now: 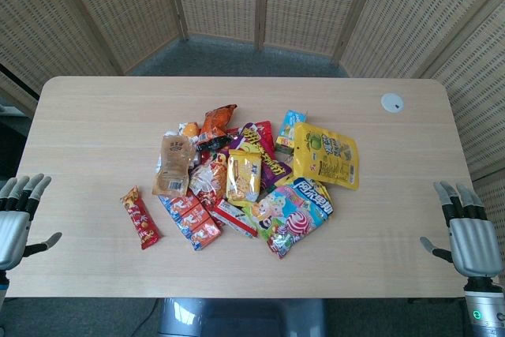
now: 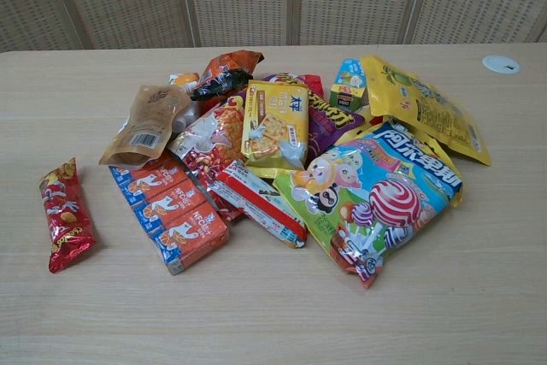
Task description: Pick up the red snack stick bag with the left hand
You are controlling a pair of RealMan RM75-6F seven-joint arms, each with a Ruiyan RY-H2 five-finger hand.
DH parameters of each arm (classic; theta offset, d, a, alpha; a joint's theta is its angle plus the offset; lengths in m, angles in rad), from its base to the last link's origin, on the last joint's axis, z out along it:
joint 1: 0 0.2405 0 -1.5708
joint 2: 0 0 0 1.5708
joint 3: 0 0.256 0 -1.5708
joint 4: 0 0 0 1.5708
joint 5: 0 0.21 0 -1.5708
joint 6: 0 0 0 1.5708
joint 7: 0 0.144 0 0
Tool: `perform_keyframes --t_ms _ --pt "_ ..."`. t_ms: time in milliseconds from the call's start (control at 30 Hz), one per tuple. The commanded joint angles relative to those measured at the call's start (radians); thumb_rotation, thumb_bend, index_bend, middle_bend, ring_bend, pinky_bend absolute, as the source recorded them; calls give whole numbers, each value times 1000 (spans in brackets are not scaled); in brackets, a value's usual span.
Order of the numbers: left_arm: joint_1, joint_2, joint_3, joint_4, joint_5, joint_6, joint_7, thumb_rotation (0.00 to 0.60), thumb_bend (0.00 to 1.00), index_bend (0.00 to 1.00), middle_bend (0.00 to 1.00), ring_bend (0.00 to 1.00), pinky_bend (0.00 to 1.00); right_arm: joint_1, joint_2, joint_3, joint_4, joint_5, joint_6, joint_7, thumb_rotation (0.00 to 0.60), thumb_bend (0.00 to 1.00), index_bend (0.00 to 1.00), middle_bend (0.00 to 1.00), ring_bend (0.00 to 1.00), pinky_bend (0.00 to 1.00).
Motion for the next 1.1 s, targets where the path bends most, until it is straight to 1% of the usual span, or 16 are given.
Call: perform_keyframes --t_ms 33,300,500,600,733,833,967,1100 --pt "1 0 0 -2 1 1 2 600 0 0 0 0 0 0 6 -3 -4 2 -7 -1 600 0 0 0 0 0" --pt "-5 -1 10 2 15 -14 9 600 0 0 0 0 0 2 12 -3 -6 2 -11 6 600 0 0 0 0 0" --pt "-23 -4 18 11 16 -53 -6 600 0 0 0 0 0 1 15 4 -2 15 -10 10 600 0 0 0 0 0" --pt "-47 7 32 47 43 -94 -31 600 0 0 0 0 0 0 17 7 -3 20 -11 11 600 0 0 0 0 0" --pt "-113 41 60 114 115 -183 -91 600 0 0 0 0 0 2 14 7 -5 20 -11 7 600 0 0 0 0 0" --pt "-170 50 89 169 198 -240 -125 600 0 0 0 0 0 2 12 5 -9 15 -9 5 600 0 0 0 0 0" --pt "-220 1 125 263 305 -257 -150 600 0 0 0 0 0 1 14 5 -16 16 -10 5 600 0 0 0 0 0" --pt "-253 -56 156 342 363 -271 -176 600 0 0 0 0 0 0 18 6 -18 20 -10 11 600 0 0 0 0 0"
